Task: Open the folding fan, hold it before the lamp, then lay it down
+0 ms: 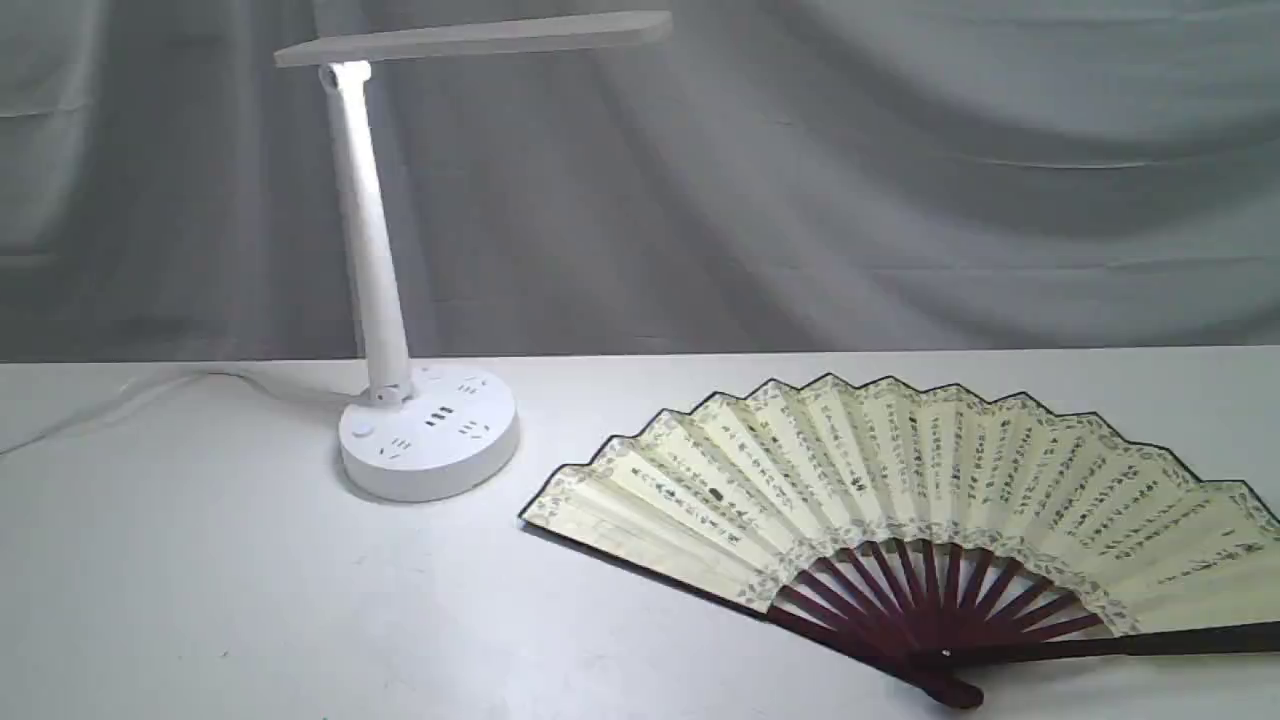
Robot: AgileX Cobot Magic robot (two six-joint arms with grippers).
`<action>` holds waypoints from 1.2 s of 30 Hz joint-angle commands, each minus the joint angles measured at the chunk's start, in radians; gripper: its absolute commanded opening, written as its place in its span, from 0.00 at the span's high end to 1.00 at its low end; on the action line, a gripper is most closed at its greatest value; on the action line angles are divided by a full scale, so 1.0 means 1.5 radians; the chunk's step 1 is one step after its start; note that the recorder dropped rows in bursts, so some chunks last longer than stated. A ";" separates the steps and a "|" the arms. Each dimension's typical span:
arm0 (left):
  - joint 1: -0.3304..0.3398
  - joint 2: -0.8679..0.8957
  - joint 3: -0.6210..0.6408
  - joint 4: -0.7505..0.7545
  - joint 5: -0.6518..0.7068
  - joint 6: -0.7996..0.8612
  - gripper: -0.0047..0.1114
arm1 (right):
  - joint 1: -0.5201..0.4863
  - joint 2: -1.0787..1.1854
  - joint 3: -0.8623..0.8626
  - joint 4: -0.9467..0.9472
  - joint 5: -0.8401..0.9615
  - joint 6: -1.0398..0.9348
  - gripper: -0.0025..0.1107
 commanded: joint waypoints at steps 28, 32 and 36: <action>0.002 0.001 0.596 -0.015 -0.618 -0.018 0.96 | 0.001 -0.001 0.609 0.075 -0.567 -0.006 0.98; 0.002 0.001 0.596 -0.015 -0.578 -0.010 0.96 | 0.001 -0.001 0.609 0.083 -0.579 0.002 0.98; 0.002 0.001 0.596 -0.015 -0.529 -0.010 0.96 | 0.001 -0.001 0.609 0.090 -0.579 0.002 0.98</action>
